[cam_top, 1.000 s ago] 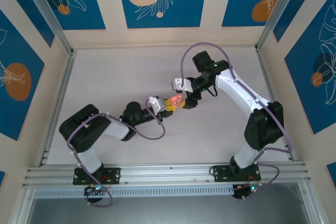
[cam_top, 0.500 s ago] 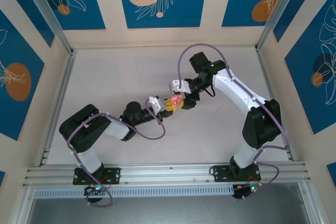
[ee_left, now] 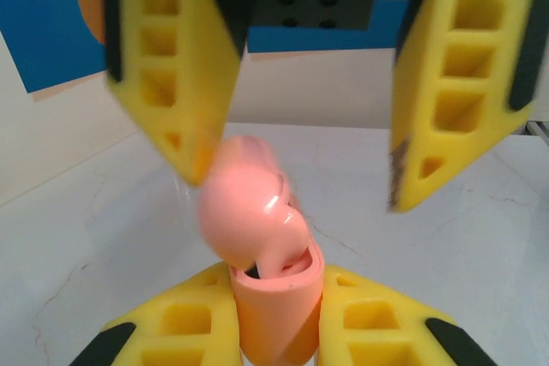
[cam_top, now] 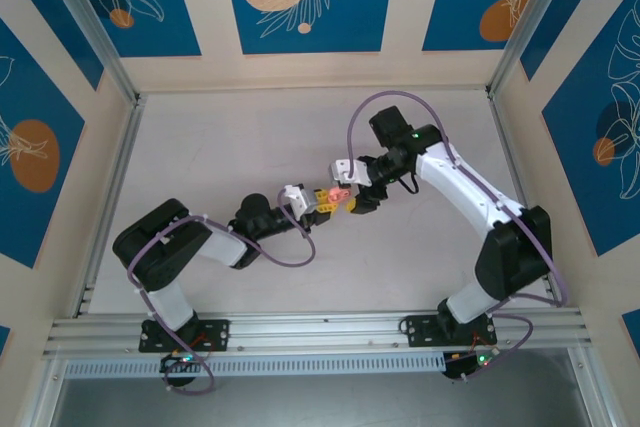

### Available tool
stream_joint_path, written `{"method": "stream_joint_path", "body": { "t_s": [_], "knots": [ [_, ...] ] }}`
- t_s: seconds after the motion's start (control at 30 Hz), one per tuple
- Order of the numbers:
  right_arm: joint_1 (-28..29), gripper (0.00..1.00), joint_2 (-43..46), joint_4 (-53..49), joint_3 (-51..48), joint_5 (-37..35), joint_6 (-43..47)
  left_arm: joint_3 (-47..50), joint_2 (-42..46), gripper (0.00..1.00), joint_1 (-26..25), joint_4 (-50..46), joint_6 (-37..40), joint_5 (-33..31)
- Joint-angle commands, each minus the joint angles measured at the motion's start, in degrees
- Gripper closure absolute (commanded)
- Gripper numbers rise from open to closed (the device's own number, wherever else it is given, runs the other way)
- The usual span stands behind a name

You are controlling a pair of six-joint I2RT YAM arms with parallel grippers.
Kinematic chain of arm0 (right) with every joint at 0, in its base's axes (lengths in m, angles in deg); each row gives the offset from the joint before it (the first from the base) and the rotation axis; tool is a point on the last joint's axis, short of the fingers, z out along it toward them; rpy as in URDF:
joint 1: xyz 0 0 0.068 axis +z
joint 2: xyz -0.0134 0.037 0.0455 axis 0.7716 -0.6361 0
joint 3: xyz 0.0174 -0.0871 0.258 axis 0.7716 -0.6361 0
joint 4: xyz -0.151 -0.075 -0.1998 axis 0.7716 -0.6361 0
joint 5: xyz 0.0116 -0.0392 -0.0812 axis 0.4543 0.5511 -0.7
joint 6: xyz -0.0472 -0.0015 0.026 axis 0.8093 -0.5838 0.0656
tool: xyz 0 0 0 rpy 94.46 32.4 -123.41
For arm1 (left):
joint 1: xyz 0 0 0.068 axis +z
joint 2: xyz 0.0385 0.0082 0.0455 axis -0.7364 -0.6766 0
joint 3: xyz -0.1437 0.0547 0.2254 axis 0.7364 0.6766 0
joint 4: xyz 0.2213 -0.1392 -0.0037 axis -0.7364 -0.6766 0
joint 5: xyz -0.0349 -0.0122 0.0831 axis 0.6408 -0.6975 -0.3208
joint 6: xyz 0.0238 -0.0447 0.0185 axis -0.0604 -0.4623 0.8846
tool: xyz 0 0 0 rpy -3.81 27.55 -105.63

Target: Insert wireless bluetooth earbuds into charging case

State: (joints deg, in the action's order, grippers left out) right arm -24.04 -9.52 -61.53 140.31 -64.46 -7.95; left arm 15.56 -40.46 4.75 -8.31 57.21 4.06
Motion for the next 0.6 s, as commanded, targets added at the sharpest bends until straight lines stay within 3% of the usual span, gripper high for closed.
{"method": "stream_joint_path", "body": {
  "t_s": [0.0, 0.3, 0.57],
  "knots": [
    [-0.3, 0.38, 5.37, 0.33, -3.9, 3.12, -2.08, -1.0, 0.14, 0.9, -0.29, 2.51, 0.45, -0.21],
    [-5.59, 0.41, 13.62, 6.92, -9.32, 7.32, -5.29, -0.56, 0.76, 0.9, -0.3, 2.49, 0.27, 0.54],
    [-5.19, 0.42, 9.29, 7.14, -6.0, 5.49, -2.94, -0.64, 0.98, 0.9, -0.24, 3.01, 0.18, 2.34]
  ]
}}
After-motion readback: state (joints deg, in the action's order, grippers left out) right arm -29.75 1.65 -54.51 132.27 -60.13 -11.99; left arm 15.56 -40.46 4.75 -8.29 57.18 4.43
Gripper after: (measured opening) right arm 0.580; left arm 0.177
